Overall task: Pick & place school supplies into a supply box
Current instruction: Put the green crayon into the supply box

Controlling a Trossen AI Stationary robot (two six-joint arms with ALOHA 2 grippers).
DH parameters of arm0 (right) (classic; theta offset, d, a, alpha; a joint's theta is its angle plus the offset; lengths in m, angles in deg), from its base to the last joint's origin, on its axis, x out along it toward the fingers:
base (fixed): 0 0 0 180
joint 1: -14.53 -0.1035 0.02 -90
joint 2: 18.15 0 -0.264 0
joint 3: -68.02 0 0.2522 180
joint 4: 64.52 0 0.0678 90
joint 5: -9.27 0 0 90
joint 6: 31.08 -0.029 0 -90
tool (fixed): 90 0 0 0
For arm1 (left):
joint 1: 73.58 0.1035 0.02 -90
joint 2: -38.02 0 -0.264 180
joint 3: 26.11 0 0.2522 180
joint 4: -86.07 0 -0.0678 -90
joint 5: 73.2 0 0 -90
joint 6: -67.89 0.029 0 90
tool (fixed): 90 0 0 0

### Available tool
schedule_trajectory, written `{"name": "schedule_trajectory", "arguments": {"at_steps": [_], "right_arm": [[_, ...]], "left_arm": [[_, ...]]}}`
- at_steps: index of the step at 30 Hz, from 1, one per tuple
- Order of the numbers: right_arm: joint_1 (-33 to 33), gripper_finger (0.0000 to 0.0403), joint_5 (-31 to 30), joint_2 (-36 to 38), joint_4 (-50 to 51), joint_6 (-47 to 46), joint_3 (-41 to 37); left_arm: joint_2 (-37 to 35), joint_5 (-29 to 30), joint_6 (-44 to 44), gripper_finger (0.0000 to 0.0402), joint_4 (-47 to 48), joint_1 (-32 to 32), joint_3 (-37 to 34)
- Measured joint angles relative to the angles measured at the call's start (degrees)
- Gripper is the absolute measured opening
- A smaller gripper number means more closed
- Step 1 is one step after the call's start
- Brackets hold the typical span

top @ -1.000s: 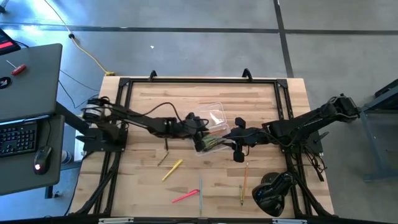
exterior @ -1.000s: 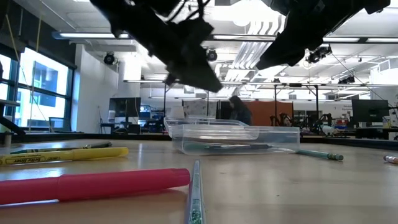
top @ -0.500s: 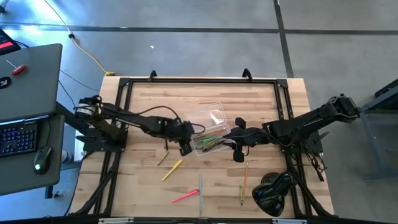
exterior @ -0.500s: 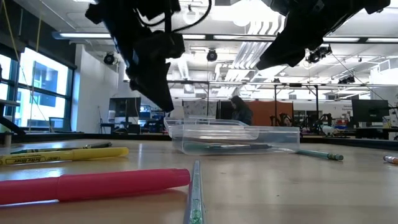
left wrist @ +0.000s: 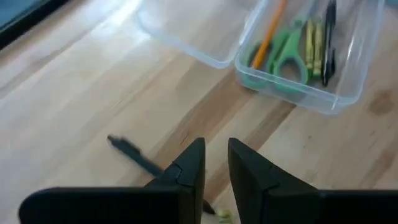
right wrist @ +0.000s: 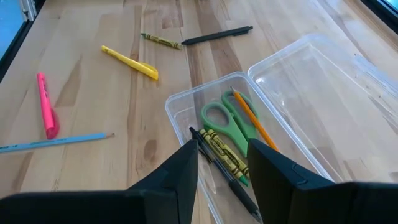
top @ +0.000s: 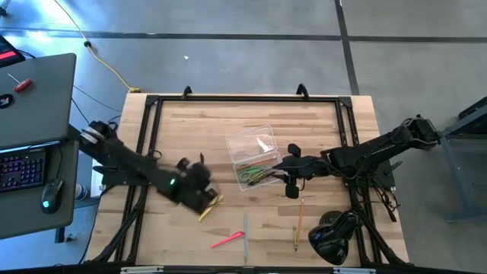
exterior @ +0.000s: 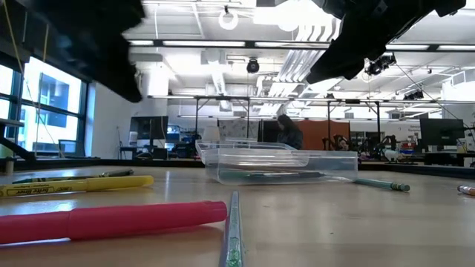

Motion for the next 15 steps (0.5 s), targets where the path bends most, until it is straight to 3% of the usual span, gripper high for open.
{"name": "schedule_trajectory", "arguments": {"at_steps": [3, 6, 15], "right_arm": [[0.0, 0.0119, 0.0, 0.0, 0.0, 0.0, 0.0], [0.0, 0.0119, 0.0, 0.0, 0.0, 0.1, 0.0], [0.0, 0.0119, 0.0, 0.0, 0.0, 0.1, 0.0]], "left_arm": [[0.1, 5.3, -11.2, 0.0099, -3.3, -6.2, -3.6], [0.1, 6.9, -16.4, 0.0099, -7.1, -10.2, -7.2], [1.3, 11.1, -18.5, 0.0099, -17.9, -15.0, -15.8]]}}
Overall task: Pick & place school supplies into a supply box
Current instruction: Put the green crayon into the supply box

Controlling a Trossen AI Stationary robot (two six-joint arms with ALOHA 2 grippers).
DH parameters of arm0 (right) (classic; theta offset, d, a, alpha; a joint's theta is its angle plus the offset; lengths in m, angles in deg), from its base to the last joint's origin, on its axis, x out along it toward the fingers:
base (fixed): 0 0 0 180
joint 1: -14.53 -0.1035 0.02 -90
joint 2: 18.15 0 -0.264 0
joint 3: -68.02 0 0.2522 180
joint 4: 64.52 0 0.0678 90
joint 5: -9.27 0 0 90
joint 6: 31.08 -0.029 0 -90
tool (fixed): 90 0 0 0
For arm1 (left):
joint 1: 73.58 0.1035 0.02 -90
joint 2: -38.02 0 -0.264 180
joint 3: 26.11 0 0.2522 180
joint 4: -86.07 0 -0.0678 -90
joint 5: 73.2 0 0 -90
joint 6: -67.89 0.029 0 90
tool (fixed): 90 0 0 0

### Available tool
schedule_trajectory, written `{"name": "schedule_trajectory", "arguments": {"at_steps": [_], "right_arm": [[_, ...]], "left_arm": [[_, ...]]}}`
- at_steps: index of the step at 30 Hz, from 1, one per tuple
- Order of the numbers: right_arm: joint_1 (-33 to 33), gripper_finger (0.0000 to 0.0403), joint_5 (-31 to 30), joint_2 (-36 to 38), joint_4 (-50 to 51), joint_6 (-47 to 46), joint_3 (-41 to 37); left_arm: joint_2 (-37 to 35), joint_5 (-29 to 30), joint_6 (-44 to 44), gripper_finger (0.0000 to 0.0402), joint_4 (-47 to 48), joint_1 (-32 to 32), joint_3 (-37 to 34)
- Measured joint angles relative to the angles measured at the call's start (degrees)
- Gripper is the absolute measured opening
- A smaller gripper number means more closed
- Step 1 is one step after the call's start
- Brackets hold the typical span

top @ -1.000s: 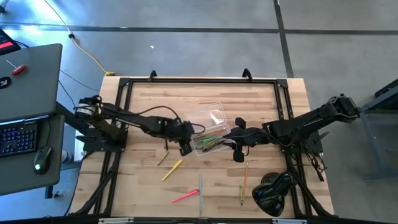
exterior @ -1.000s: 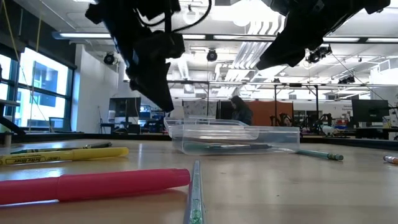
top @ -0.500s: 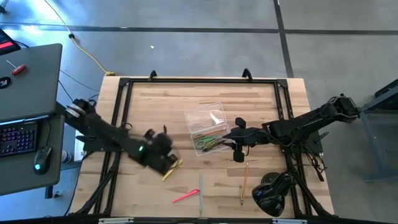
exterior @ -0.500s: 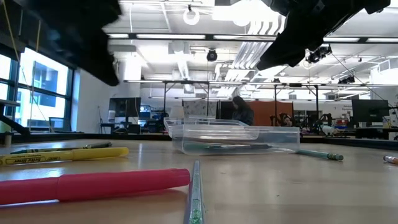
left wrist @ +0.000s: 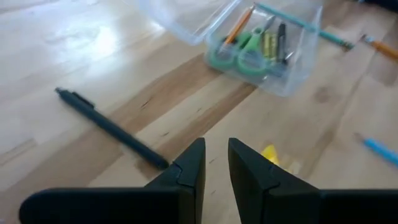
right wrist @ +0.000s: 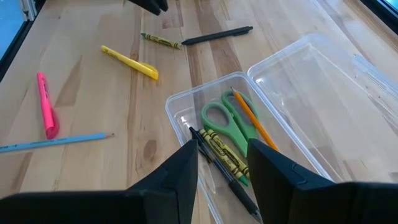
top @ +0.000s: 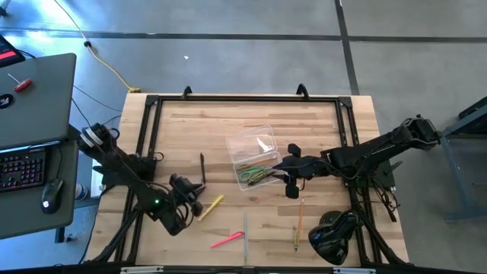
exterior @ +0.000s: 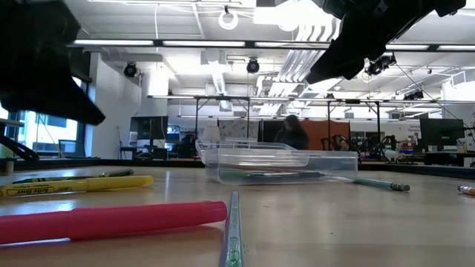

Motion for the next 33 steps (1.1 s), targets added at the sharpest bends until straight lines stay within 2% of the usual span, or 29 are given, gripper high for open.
{"name": "schedule_trajectory", "arguments": {"at_steps": [4, 10, 22, 33], "right_arm": [[0.0, 0.0119, 0.0, 0.0, 0.0, 0.0, 0.0], [0.0, 0.0119, 0.0, 0.0, -0.2, -0.5, 0.0], [0.0, 0.0119, -0.8, 0.0, -0.2, -1.5, 0.0], [0.0, 0.0119, -2.6, 0.0, -0.2, -1.5, 0.0]], "left_arm": [[1.6, -1.5, -2.6, 0.0099, -6.7, 0.1, -3.9], [8.8, -1.1, 2.7, 0.0099, -16.3, 0.1, -5.8], [17.7, 3.6, -2.2, 0.0099, -19.4, 0.0, -5.6], [18.6, 4.4, -0.5, 0.0099, -23.9, 0.1, -5.2]]}}
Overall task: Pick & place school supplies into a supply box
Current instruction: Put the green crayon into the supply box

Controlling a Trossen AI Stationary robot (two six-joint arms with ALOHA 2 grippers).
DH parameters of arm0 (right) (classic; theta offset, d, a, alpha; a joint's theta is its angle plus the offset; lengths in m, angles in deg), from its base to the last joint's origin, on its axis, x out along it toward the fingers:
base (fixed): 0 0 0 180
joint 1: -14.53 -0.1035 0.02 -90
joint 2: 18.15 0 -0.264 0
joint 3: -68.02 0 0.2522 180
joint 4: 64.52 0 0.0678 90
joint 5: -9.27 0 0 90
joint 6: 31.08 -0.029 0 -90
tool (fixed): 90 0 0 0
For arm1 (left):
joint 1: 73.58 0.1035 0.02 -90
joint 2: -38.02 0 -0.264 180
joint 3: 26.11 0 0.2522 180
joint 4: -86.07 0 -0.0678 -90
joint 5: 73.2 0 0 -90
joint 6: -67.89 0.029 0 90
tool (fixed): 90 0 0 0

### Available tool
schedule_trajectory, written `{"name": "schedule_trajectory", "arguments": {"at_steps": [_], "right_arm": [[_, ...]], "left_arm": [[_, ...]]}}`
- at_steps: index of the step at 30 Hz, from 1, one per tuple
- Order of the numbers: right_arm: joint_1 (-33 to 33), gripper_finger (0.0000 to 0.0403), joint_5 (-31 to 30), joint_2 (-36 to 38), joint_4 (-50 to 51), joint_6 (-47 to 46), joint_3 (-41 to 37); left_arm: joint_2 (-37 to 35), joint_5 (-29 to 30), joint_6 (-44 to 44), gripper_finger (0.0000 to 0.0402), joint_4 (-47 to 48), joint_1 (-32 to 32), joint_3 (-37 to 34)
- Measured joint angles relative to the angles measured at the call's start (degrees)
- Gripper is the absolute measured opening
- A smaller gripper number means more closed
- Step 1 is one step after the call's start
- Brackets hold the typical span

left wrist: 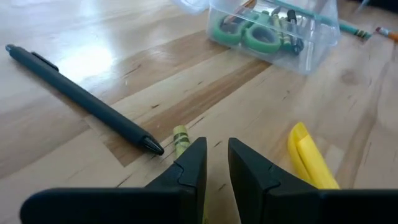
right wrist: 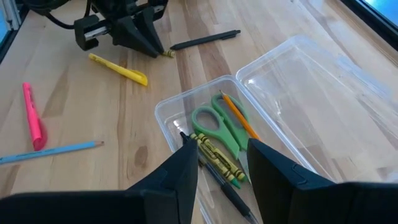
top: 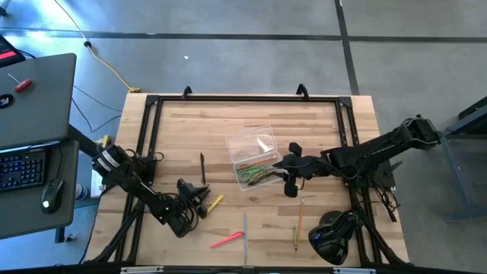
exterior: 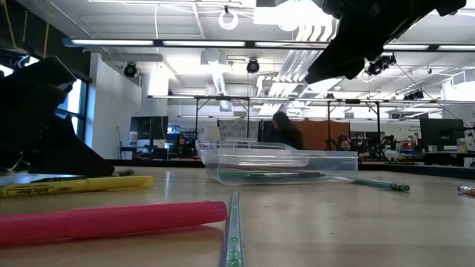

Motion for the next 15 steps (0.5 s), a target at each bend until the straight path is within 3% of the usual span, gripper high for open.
{"name": "schedule_trajectory", "arguments": {"at_steps": [7, 15], "right_arm": [[0.0, 0.0119, -0.3, 0.0, 0.0, 0.2, 0.0], [0.0, 0.0119, -0.2, 0.0, 0.0, 0.0, 0.0]], "left_arm": [[-0.3, 0.3, 1.8, 0.0099, 0.6, 0.0, 1.0], [-6.1, 3.4, 14.7, 0.0099, 5.1, 0.0, 4.0]]}}
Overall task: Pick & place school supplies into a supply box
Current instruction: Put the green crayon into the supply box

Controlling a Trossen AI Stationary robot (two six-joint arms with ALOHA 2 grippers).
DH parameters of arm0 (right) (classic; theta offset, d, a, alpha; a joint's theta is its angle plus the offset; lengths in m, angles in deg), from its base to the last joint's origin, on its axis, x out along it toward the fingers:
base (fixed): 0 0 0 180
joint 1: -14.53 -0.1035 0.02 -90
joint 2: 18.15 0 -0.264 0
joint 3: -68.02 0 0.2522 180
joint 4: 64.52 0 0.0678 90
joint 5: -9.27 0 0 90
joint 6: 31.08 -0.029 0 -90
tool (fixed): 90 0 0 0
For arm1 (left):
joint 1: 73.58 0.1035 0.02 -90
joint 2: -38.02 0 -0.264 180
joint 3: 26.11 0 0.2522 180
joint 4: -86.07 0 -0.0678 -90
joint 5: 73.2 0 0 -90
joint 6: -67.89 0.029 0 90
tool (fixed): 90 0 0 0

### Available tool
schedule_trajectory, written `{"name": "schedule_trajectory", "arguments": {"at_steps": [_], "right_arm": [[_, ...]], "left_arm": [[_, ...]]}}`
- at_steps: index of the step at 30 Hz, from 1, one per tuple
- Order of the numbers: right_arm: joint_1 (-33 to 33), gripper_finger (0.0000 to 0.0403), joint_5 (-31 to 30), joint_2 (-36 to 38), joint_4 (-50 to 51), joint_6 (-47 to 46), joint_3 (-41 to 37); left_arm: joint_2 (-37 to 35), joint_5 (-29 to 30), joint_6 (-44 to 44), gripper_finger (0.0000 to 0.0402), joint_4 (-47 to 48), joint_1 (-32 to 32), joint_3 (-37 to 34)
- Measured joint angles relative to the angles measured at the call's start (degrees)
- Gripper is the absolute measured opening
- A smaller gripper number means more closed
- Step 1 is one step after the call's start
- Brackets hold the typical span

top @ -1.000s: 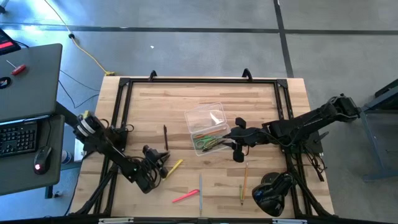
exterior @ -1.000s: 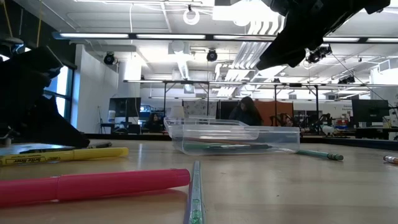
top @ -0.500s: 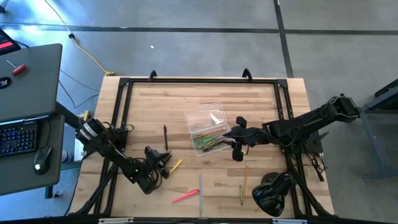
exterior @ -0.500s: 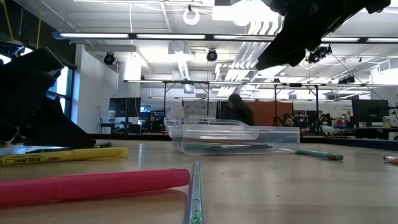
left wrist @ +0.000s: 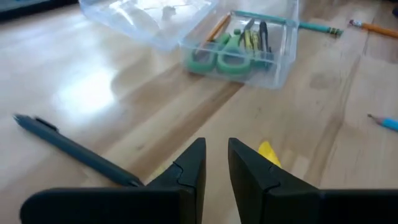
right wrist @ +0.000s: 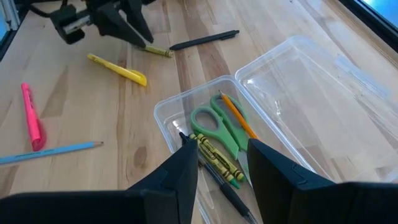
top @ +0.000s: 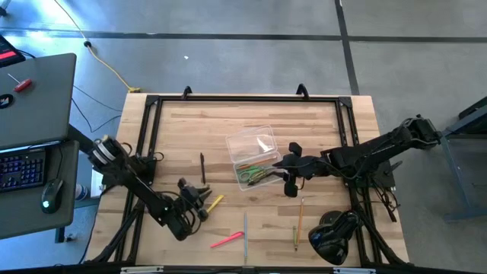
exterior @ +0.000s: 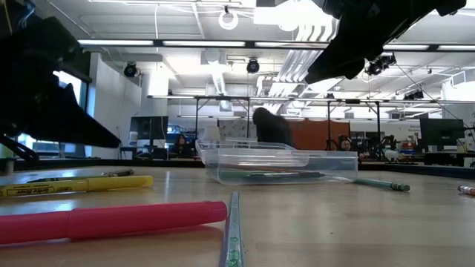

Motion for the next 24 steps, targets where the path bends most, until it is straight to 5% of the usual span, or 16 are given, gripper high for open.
{"name": "schedule_trajectory", "arguments": {"at_steps": [9, 24], "right_arm": [[0.0, 0.0119, -0.1, 0.0, -0.1, 0.4, 0.0], [0.0, 0.0119, -0.1, 0.0, -0.9, 0.1, 0.0]], "left_arm": [[-0.6, -5.5, -8.9, 0.0099, 7.4, 0.0, 0.5], [5.8, -6.5, -18.6, 0.0099, 9.4, 0.0, 0.5]]}}
